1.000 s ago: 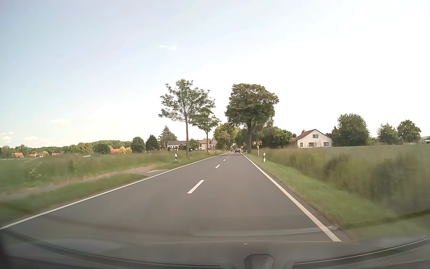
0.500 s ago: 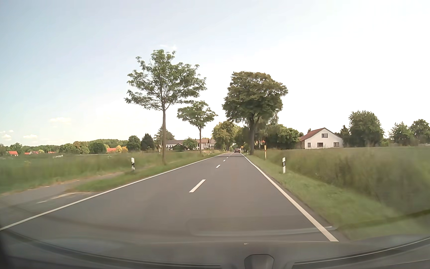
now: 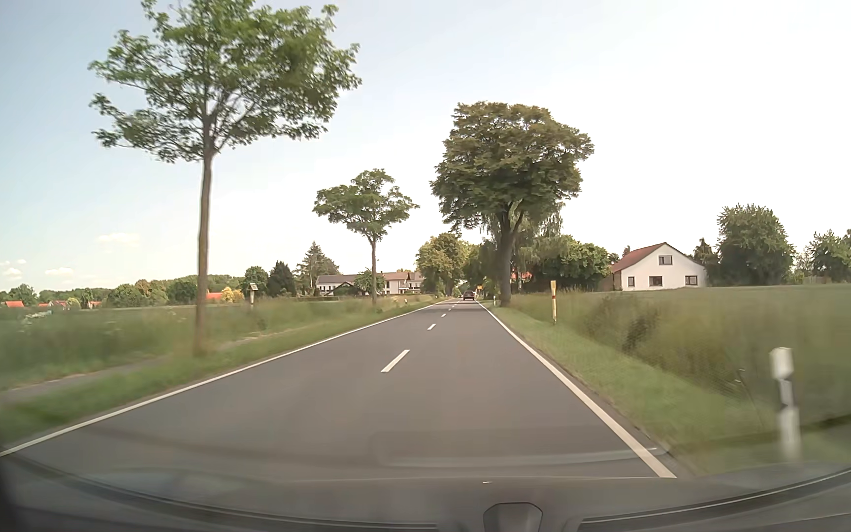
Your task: Follow the waypoints while adhering to traffic rules and regulations
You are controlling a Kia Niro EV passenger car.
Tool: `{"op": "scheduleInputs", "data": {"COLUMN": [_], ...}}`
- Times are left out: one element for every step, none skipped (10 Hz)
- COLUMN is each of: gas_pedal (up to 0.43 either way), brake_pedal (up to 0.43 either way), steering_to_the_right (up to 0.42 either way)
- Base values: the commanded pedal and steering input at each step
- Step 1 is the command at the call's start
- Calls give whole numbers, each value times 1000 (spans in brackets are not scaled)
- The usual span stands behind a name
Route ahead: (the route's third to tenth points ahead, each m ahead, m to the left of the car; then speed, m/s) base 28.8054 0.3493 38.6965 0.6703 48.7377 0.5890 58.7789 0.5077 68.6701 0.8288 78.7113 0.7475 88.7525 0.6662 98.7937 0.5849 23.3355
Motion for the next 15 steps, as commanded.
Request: {"op": "scheduleInputs", "data": {"gas_pedal": [319,311,287,268,248,240,228,228,228,220,189,157,59,0,0], "brake_pedal": [6,6,6,6,6,6,6,6,6,6,6,6,6,6,6], "steering_to_the_right": [3,3,3,3,3,3,3,3,3,2,3,3,3,3,3]}}
